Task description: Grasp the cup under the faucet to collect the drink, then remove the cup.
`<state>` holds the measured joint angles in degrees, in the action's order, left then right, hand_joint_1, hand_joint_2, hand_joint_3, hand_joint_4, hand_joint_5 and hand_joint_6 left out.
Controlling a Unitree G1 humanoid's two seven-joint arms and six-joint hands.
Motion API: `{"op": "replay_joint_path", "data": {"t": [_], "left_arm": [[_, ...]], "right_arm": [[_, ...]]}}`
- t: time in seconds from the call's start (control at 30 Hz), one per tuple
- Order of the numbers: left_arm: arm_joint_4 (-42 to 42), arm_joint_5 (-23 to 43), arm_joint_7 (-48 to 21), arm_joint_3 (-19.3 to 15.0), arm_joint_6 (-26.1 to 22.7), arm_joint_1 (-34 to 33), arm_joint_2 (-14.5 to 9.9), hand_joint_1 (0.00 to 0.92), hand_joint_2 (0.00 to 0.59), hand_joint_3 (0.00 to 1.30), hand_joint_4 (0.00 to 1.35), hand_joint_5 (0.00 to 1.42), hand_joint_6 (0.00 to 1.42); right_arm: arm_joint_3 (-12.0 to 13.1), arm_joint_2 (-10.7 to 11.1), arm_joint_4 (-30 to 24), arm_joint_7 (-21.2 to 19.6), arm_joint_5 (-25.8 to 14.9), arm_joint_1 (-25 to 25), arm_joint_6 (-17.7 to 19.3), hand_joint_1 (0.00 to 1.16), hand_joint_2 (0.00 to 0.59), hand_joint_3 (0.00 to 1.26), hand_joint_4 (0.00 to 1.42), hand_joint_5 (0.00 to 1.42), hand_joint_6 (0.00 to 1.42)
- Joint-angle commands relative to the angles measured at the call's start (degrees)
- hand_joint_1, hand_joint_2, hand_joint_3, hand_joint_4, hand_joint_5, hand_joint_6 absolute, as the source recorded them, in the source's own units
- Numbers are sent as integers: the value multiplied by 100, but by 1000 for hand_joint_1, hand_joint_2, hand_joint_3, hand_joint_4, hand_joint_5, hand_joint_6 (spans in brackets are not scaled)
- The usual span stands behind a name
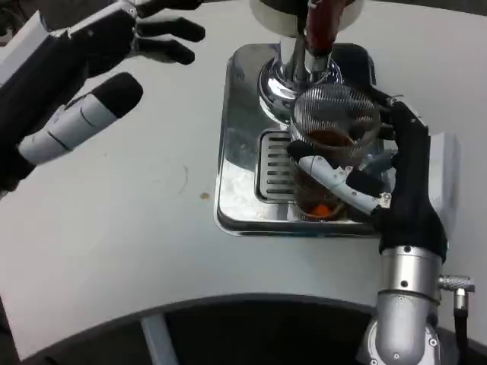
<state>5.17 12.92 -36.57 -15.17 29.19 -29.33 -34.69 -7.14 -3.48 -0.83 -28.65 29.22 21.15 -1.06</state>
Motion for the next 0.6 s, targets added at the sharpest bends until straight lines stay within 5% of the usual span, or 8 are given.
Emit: {"op": "replay_joint_path", "data": {"t": [0.03, 0.6], "left_arm": [[-71, -17, 129, -103, 45, 174, -93, 0, 146, 222, 280, 354, 321], [-270, -332, 241, -225, 160, 1065, -177, 0, 142, 223, 280, 352, 307]], "right_arm": [[14, 36, -380, 103, -8, -182, 87, 960, 125, 730, 882, 1095, 1127], [105, 233, -1357, 658, 12, -1106, 18, 957, 120, 785, 923, 1125, 1181]]}}
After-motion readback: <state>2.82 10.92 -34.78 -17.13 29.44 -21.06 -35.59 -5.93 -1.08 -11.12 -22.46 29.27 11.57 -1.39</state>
